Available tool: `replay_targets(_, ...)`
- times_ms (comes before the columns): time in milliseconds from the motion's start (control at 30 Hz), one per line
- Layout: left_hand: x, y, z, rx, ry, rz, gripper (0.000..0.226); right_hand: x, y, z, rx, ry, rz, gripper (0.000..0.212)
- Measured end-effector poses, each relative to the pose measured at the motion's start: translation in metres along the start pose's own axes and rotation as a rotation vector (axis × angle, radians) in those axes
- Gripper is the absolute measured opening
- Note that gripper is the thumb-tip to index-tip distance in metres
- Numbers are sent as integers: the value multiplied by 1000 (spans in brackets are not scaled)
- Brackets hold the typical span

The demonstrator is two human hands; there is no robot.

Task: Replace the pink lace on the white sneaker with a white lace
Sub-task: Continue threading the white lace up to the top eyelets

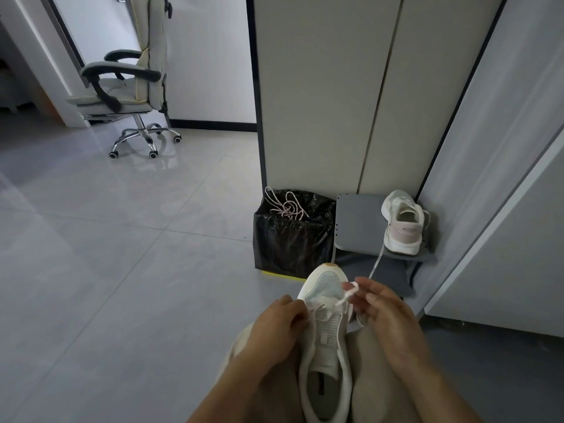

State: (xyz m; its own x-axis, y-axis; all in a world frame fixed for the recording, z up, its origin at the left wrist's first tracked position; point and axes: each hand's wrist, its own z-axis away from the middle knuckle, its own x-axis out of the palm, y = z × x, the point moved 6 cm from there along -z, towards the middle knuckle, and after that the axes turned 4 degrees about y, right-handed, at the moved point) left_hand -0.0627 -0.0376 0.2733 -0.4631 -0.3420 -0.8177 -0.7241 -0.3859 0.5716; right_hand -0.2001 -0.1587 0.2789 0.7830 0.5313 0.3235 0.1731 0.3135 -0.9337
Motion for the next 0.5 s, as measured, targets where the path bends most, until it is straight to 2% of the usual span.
replay_targets(100,-26,-20,10,30,68,76,8,7,1,4,-74,-18,102,34)
replay_targets(200,-48,-54,38,49,105,72,8,10,0,8,-204,-36,385,37)
replay_targets(267,-58,-78,60,-14,103,58,5,15,3,12,-245,-63,527,33)
replay_targets(300,-61,-87,70,-61,98,57,9,18,5,13,-264,-60,565,32)
replay_targets(400,-59,-103,82,-167,80,42,41,20,4,13,-328,18,617,29)
replay_targets(433,-56,-102,79,-188,77,29,44,19,3,13,-340,50,621,29)
replay_targets(500,-52,-84,67,-188,100,-38,36,18,3,11,-337,64,635,30)
